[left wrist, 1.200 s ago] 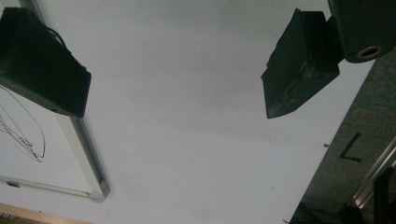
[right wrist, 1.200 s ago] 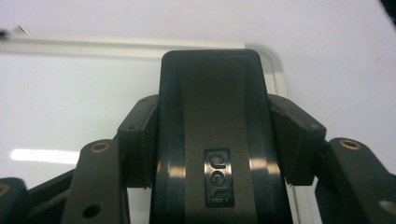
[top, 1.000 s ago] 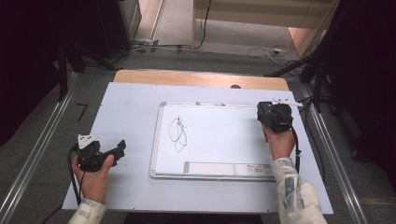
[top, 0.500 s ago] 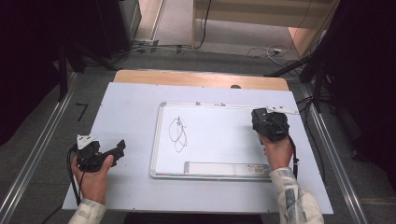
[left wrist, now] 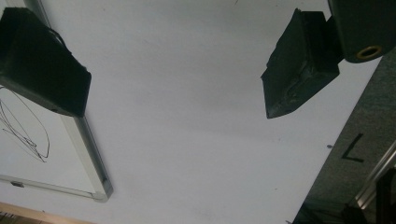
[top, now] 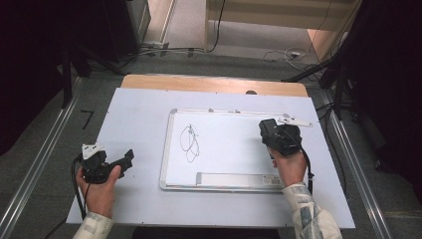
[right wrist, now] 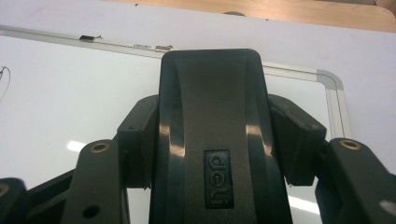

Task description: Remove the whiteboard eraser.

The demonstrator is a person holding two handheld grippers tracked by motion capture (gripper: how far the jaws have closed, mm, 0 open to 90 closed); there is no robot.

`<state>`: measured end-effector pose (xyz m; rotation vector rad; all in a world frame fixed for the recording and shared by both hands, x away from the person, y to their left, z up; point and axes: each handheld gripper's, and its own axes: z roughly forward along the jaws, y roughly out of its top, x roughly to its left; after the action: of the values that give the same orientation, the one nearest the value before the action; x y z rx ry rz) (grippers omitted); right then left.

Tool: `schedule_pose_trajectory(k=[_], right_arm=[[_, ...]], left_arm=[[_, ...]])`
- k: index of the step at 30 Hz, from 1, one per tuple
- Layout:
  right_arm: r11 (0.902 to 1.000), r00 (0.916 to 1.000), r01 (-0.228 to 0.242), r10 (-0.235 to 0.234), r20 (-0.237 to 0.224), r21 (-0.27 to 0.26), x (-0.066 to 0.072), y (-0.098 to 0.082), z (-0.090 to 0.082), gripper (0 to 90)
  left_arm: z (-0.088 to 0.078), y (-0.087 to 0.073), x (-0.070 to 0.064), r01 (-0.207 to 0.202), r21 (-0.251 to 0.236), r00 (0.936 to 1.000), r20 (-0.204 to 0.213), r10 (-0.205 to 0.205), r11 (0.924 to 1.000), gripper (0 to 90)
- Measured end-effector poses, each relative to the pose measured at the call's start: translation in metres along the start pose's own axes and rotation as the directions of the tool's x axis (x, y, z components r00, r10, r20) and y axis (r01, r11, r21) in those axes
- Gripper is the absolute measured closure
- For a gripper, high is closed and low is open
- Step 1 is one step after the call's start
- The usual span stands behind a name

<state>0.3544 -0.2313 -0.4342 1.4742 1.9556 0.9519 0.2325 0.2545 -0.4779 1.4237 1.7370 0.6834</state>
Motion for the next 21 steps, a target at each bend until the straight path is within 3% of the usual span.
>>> schedule_pose_trajectory(k=[21], right_arm=[[0.9995, 0.9986, 0.030, -0.030, -0.044, -0.012, 0.014, 0.000, -0.006, 37.7]], left_arm=[[0.001, -0.001, -0.001, -0.002, 0.006, 1.0000, 0.000, 0.002, 1.0000, 8.2]])
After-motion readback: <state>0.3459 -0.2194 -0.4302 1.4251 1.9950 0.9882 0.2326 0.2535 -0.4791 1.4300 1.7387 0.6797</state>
